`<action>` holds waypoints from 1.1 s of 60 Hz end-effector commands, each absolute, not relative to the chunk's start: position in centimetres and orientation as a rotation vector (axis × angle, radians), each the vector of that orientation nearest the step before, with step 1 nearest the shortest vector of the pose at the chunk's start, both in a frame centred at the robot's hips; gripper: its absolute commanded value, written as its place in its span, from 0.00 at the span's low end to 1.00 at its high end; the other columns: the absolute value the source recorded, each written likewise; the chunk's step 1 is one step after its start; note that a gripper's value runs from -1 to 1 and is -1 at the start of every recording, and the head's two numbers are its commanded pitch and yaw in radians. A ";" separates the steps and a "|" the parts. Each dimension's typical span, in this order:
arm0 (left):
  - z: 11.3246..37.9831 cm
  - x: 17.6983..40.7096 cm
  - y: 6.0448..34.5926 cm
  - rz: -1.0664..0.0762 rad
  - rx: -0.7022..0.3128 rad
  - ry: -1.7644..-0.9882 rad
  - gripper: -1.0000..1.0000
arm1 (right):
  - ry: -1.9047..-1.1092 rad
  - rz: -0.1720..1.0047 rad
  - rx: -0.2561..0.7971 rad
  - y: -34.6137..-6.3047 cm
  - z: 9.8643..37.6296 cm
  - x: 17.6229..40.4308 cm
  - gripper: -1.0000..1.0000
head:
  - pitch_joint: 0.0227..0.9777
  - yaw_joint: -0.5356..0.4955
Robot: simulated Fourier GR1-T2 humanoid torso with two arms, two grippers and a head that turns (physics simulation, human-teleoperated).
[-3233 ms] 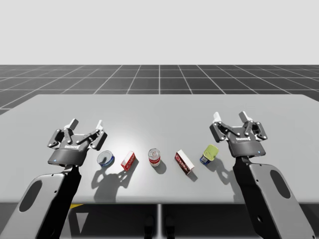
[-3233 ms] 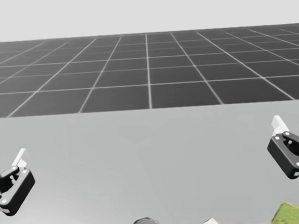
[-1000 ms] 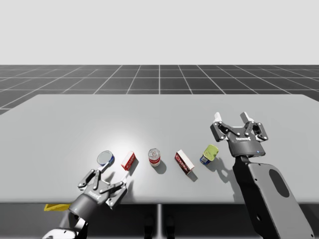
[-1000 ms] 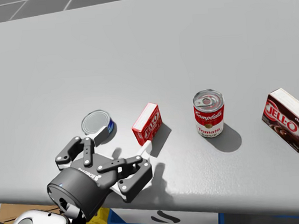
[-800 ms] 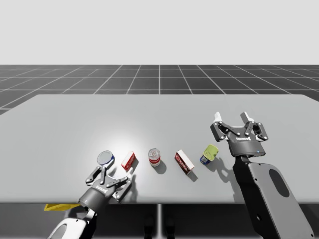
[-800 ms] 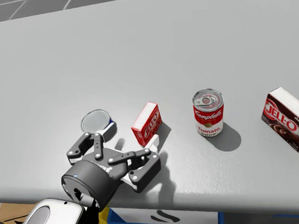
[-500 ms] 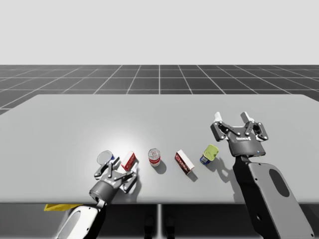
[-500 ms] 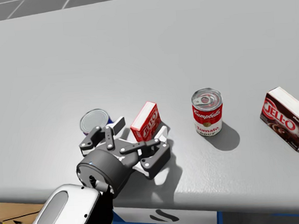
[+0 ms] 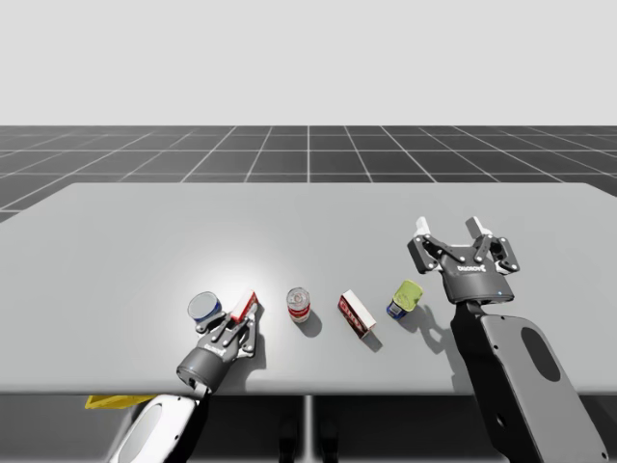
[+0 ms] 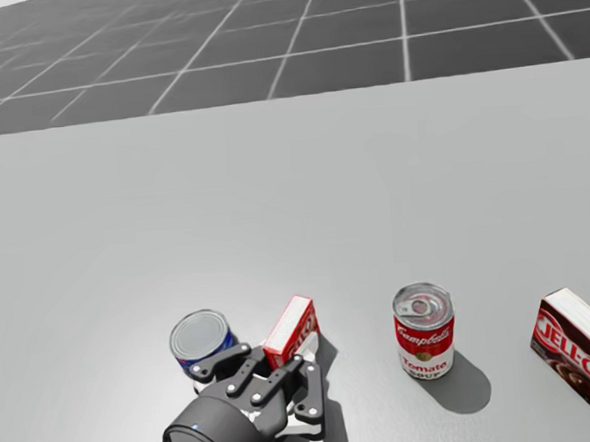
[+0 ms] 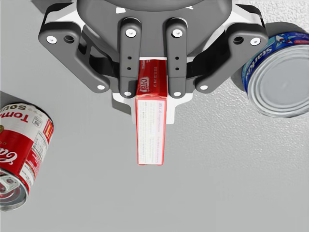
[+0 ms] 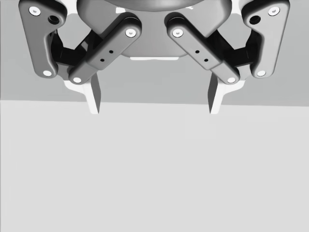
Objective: Grasp the gelatin box and hold it up.
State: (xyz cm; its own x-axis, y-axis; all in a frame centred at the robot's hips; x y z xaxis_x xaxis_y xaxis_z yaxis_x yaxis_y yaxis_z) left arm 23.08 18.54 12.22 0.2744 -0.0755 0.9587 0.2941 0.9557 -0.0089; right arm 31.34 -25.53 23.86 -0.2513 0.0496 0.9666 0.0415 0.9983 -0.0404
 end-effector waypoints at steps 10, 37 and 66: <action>11.5 22.5 18.1 -0.318 -0.231 -1.249 1.00 | -1.825 0.005 -0.066 -25.7 23.8 31.4 0.00 | 0.49 0.78; 15.9 22.4 18.1 -0.358 -0.196 -1.328 1.00 | -1.822 0.003 -0.064 -25.9 23.8 31.5 0.00 | 0.46 0.81; 27.5 24.3 18.5 -0.434 -0.081 -1.571 1.00 | -1.840 0.045 -0.040 -25.9 23.7 31.4 0.00 | 0.46 0.81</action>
